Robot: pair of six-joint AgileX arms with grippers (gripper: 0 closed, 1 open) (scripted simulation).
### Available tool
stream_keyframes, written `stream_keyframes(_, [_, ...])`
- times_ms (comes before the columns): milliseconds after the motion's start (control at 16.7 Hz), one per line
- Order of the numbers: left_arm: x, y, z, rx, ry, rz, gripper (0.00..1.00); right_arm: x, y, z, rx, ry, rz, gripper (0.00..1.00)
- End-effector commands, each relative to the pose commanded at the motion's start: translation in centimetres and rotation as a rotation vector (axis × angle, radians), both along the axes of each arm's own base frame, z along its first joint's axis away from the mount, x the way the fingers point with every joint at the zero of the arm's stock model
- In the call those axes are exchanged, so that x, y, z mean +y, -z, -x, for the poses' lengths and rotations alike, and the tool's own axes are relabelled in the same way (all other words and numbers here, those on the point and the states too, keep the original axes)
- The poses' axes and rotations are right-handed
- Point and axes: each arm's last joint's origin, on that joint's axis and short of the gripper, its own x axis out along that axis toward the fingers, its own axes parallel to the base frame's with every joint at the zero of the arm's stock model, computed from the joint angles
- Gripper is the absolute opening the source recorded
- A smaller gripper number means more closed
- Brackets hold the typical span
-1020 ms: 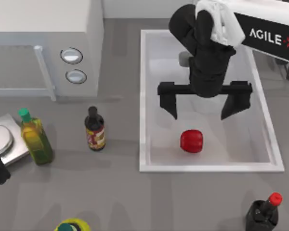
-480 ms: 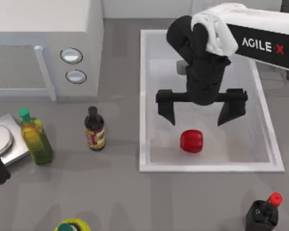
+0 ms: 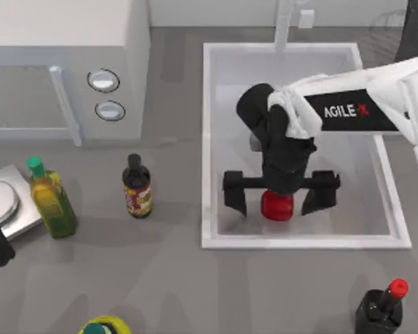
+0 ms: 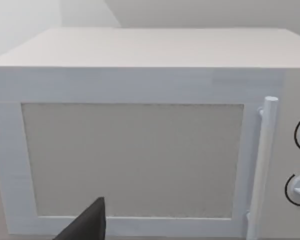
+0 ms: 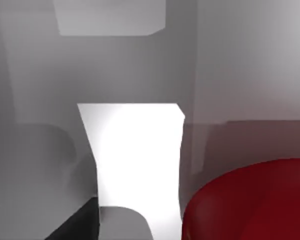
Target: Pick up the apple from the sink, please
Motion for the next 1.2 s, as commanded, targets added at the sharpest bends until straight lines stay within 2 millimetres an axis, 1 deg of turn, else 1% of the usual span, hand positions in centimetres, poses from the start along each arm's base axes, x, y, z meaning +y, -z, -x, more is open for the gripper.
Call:
stream_keyframes(60, [0.00,0.00,0.00,0.000,0.000,0.000,1.00,-0.05,0.55,0.12,0.004,0.000,0.002,1.00])
stream_keyframes(300, [0.00,0.00,0.00,0.000,0.000,0.000,1.00,-0.05,0.63,0.14,0.004,0.000,0.003,1.00])
stream_keyframes(1080, [0.00,0.00,0.00,0.000,0.000,0.000,1.00,-0.05,0.63,0.14,0.004,0.000,0.003,0.02])
stream_keyframes(1140, [0.00,0.00,0.00,0.000,0.000,0.000,1.00,-0.05,0.63,0.14,0.004,0.000,0.003,0.00])
stream_keyframes(1200, [0.00,0.00,0.00,0.000,0.000,0.000,1.00,-0.05,0.63,0.14,0.004,0.000,0.003,0.00])
